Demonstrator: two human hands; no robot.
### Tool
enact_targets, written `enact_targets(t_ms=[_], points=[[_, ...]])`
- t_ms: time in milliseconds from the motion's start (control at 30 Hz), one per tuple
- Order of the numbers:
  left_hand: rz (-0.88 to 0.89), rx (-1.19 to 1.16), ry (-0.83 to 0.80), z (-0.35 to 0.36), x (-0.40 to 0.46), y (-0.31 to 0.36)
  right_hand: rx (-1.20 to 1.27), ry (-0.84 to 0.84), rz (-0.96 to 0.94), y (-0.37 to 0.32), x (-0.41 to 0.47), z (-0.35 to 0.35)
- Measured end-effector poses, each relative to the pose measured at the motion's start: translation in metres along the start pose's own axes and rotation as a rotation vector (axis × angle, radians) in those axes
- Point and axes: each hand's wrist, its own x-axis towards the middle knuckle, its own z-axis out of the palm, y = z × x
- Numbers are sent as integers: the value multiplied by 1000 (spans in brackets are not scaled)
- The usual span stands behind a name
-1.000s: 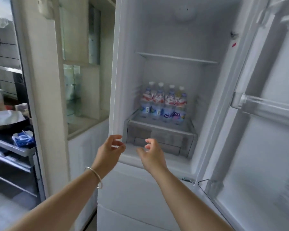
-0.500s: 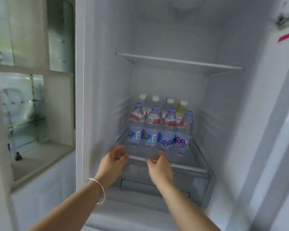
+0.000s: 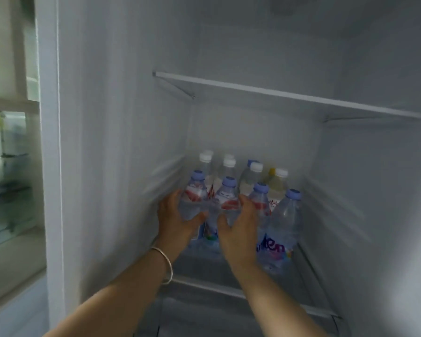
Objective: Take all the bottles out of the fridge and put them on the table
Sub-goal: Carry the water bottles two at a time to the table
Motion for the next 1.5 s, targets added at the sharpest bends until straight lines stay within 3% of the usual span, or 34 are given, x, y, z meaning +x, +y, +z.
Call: enact_targets(t_ms=[200,467,700,1100,1267,1500], points=[[-6,-79,-11,20,24,-43,58,-5,5,2,39,18],[-96,-198,-108,27,32,-34,64,109,-35,13,47,43],[-194,-228,-21,22,23,-41,157,124,-69,17,36,38],[-248,-243,42,16,15,-53,261,-119,99,35,13,34],[-268,-231,52,11,9,-47,156,-100,81,37,12,32],[-254,-313,109,-13,-20,-16,227,-106,25,2,-21,12]])
